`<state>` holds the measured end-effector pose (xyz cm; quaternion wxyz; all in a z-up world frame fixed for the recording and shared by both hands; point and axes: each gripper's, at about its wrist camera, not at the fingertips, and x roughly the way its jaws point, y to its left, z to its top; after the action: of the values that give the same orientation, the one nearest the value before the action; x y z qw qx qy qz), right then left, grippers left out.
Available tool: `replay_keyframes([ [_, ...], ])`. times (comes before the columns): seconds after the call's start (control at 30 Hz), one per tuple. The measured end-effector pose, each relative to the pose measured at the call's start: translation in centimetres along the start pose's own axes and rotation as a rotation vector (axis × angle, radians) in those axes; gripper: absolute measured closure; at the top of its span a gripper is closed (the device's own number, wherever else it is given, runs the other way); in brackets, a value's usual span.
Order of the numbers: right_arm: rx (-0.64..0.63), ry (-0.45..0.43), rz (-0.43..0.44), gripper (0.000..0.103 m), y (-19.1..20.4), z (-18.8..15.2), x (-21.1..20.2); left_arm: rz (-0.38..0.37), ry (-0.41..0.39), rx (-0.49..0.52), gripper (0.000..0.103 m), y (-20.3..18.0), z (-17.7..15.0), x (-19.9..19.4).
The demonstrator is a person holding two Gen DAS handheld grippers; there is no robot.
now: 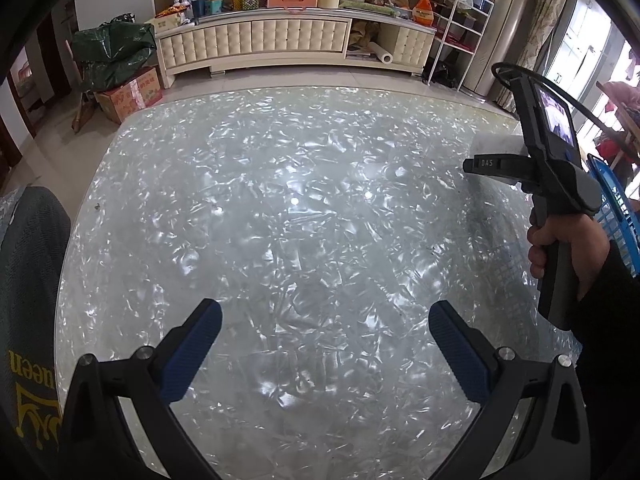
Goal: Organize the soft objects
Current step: 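Close the right tool on the white sponge block and lift it, then carry the white sponge block with the right tool over the blue basket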
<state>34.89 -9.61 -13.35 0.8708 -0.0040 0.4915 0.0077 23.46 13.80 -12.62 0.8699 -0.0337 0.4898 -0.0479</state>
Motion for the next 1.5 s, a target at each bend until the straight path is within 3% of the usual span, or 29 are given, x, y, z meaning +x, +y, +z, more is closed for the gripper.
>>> replay_keyframes([
  [0.4, -0.021, -0.011, 0.024, 0.087, -0.5, -1.9, -2.6, 0.007, 0.001, 0.012, 0.0, -0.3, 0.1, 0.1],
  [0.93, -0.137, -0.037, 0.153, 0.087, 0.5, -5.8, -12.0, 0.019, -0.013, 0.049, 0.0, -1.7, 0.1, -0.3],
  [1.5, -0.193, -0.074, 0.175, 0.087, 0.0, -9.3, -17.3, 0.003, -0.069, 0.128, 0.0, -7.5, 1.5, -3.4],
])
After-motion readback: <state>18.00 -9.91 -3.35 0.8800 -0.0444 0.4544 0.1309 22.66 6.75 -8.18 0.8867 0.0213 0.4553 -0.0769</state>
